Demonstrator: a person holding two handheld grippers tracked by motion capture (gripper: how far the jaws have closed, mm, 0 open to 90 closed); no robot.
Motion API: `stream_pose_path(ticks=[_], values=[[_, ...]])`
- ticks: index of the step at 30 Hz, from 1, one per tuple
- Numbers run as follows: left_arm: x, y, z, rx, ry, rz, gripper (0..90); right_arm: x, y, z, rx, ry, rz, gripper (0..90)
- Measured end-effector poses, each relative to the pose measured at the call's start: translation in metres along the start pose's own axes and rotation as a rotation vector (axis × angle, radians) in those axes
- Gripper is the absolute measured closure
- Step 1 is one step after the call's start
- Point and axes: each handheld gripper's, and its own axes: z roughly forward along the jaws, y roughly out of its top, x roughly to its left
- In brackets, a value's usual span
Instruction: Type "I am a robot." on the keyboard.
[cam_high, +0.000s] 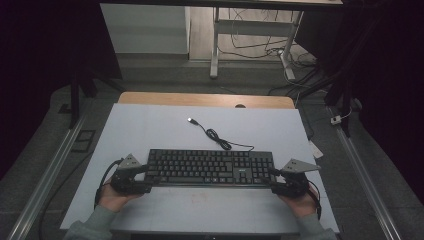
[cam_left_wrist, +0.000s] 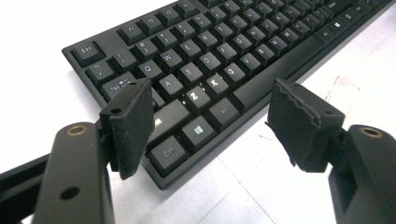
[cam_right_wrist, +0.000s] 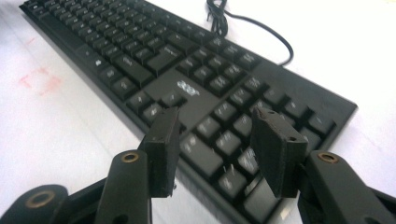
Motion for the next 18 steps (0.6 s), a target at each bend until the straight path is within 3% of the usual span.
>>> stream_pose_path(ticks=[5, 10, 18], values=[[-0.0021, -0.0043, -0.0036, -0.001, 0.001, 0.002, 31.5, -0.0029, -0.0082, -0.0052, -0.002, 0.002, 0.013, 51.6], [-0.0031, -0.0072, -0.0062, -0.003, 0.001, 0.002, 31.5, 0.0003, -0.0084, -0.0036, 0.019, 0.003, -0.02, 50.8], [-0.0027, -0.0073, -0.0068, -0.007, -0.003, -0.001, 31.4, 0.0003, -0.0088, -0.0043, 0.017, 0.011, -0.02, 50.4]])
